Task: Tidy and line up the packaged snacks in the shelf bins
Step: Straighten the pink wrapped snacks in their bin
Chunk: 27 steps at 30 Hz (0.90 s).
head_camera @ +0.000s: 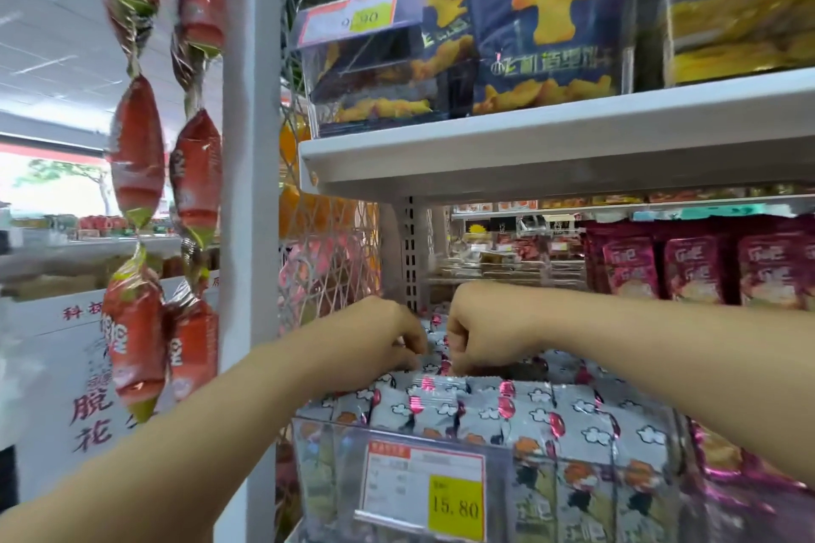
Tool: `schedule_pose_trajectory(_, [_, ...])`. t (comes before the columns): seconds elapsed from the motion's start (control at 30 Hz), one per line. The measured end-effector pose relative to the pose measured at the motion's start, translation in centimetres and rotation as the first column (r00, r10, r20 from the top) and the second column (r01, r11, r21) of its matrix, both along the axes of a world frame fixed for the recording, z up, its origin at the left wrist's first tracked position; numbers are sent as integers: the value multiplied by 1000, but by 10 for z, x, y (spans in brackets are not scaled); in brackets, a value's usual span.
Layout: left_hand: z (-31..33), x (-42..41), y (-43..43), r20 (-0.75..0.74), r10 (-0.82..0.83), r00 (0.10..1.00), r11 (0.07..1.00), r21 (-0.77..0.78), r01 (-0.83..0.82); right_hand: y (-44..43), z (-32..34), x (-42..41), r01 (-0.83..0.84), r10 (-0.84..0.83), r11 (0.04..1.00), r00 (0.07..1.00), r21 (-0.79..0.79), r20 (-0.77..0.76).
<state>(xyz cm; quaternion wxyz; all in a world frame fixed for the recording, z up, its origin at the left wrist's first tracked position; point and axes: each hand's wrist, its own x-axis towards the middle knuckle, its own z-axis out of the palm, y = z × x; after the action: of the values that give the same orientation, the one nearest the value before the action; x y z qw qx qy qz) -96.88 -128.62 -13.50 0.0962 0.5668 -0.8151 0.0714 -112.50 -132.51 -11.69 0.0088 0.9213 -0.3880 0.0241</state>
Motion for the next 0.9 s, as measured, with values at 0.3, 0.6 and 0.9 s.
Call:
schedule_pose_trajectory(0.3, [8,-5,-2,10,39,999,999,34,-40,6,1,-8,-17,17,1000,995,1,102])
schedule_pose_trajectory(0.6, [33,-63,14,-182,-51,982,983,-181,18,34,35,-127,146,2,875,952,-462,305])
schedule_pose_trajectory(0.9, [26,-164,-11,-96,-150,984,960,-251,122,47,6,-238,207,-296,685,955,-699,-7])
